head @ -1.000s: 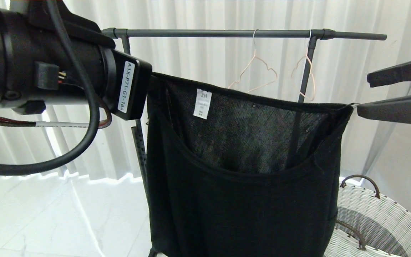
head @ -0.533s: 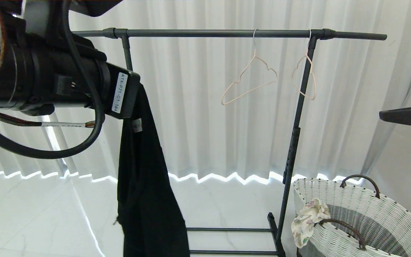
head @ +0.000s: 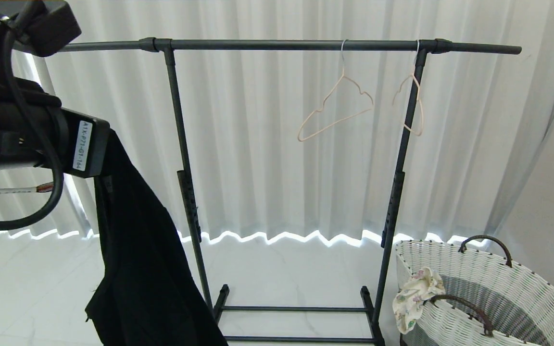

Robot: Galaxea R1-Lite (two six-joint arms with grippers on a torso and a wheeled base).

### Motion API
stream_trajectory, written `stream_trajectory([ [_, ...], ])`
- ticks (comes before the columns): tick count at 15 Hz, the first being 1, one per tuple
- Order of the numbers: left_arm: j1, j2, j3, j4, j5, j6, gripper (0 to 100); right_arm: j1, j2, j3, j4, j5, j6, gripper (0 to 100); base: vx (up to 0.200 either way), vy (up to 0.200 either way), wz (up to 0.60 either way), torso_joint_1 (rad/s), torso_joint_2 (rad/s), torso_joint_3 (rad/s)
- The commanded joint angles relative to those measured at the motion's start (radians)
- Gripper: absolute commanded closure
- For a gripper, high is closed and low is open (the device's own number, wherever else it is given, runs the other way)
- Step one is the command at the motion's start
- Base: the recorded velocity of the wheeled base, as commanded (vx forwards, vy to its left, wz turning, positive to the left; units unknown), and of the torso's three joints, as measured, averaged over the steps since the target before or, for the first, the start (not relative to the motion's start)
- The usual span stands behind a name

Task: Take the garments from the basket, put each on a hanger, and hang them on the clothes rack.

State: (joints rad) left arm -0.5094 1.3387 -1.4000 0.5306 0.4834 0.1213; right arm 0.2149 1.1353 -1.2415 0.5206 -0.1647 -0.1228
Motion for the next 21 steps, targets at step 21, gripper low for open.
stream_trajectory([
  [21, 0.031, -0.067, 0.033, -0.003, 0.001, 0.13, 100, -0.023, 0.112, 0.004, -0.26, 0.036, 0.134, 0, 0.0, 0.0, 0.0, 0.125, -0.32, -0.2],
])
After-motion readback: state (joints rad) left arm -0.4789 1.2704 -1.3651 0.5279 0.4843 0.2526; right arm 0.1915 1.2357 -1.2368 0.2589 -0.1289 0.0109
